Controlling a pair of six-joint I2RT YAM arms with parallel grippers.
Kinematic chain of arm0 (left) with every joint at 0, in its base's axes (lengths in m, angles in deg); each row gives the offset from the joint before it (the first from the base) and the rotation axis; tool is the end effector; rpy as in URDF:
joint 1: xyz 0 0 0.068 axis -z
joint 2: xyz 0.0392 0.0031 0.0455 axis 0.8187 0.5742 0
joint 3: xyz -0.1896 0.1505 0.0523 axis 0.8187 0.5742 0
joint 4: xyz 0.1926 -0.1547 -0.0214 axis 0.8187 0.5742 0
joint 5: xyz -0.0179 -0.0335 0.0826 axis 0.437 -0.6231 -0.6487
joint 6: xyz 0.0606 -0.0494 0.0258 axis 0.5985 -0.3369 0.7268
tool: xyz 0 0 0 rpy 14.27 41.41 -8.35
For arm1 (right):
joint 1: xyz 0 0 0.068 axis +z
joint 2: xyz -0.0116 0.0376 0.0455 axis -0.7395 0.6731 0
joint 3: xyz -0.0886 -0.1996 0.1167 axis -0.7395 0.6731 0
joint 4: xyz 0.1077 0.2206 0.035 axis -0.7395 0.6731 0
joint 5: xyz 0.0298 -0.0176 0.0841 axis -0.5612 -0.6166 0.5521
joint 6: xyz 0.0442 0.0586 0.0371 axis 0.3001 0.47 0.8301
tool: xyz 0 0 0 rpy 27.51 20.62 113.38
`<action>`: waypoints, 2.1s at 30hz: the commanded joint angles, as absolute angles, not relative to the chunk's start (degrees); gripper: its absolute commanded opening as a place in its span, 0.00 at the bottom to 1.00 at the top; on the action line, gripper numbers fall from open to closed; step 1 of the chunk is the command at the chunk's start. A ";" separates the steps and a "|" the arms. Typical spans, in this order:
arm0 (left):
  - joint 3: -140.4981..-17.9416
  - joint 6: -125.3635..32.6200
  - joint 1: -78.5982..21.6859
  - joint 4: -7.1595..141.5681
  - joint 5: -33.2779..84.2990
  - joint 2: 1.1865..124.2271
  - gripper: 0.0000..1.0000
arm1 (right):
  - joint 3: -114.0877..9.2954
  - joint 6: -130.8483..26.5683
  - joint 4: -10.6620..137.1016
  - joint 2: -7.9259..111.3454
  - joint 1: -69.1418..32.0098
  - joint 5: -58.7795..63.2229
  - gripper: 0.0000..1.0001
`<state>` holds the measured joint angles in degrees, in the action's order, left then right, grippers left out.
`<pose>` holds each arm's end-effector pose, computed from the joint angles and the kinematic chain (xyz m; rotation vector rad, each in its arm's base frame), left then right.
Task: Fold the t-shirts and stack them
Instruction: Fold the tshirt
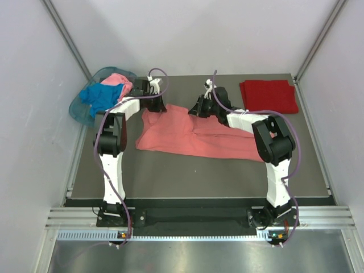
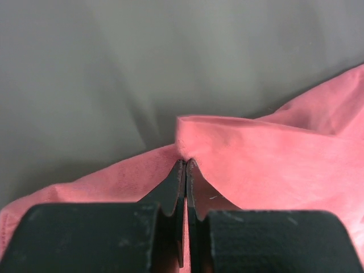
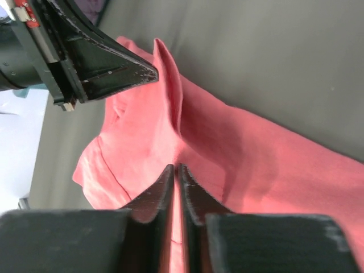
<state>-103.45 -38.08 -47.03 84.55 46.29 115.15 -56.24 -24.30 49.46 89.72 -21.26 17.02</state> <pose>0.4782 -0.1017 0.1329 0.3366 2.3383 -0.6970 0.4151 0.2368 0.1582 -0.1093 2.1622 1.0436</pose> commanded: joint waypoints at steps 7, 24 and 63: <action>-105.84 -39.63 -46.17 82.75 40.99 112.02 0.10 | -55.25 -25.20 52.87 84.89 -22.73 12.51 0.35; -95.84 -42.52 -39.93 91.81 18.83 98.23 0.21 | -57.00 -15.98 51.81 93.50 -24.31 20.16 0.46; -71.28 -54.40 -39.22 88.53 12.60 86.36 0.25 | -45.75 -20.54 39.14 83.75 -24.14 8.30 0.26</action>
